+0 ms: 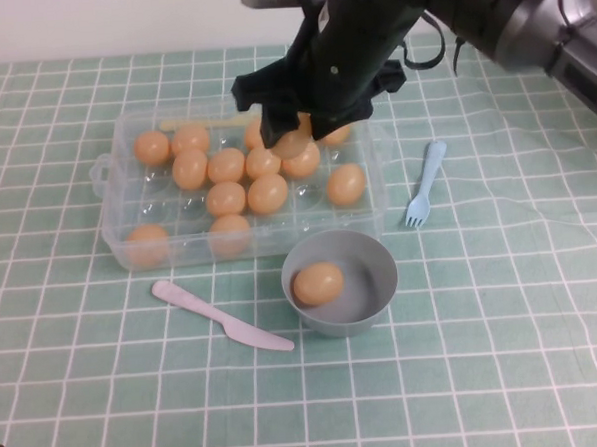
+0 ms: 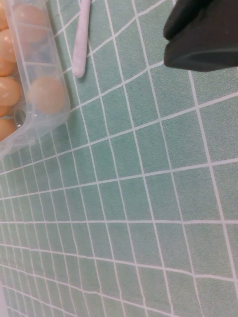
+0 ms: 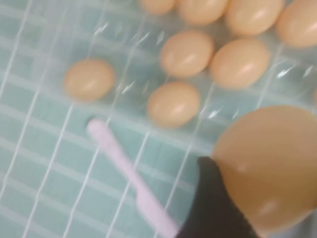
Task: Take an egg out of the egg box
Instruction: Place the egg in the bowl
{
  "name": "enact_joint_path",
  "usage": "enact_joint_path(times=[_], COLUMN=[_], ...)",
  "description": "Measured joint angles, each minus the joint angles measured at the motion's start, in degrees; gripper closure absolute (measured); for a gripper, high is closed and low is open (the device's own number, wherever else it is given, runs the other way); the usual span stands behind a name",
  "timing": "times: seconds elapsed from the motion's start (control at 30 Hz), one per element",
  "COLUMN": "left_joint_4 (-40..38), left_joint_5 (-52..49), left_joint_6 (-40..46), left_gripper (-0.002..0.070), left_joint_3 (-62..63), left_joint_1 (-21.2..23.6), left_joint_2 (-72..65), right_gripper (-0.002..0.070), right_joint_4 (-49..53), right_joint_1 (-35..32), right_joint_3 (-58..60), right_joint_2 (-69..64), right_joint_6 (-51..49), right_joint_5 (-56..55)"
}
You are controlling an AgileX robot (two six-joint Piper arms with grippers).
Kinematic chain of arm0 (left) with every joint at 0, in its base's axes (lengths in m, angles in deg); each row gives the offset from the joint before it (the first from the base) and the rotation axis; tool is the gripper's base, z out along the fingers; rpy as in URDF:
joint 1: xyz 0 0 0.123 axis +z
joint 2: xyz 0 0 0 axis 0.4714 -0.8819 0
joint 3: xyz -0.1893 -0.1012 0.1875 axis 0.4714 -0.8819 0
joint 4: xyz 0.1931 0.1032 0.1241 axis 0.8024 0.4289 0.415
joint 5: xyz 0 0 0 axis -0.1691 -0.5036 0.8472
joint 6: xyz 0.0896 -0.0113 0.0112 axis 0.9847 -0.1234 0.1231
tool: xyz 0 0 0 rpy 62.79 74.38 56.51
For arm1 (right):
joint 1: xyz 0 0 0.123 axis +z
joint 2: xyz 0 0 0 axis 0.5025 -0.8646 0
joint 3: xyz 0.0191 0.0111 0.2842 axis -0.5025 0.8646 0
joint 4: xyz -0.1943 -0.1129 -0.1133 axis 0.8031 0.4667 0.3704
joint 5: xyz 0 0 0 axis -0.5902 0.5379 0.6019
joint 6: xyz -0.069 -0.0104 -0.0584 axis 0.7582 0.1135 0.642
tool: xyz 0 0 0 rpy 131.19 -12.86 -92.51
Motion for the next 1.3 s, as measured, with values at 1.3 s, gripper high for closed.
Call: enact_joint_path(times=[1.3], left_joint_4=[0.0], left_joint_5=[0.0], left_joint_6=[0.0], left_gripper=[0.0678], left_joint_3=[0.0], left_joint_1=[0.0], left_joint_2=[0.0], right_gripper=[0.0306], right_joint_4=[-0.3], right_joint_1=[3.0], right_joint_3=[47.6], right_joint_2=[17.2], right_joint_6=[0.3], right_joint_5=[-21.2])
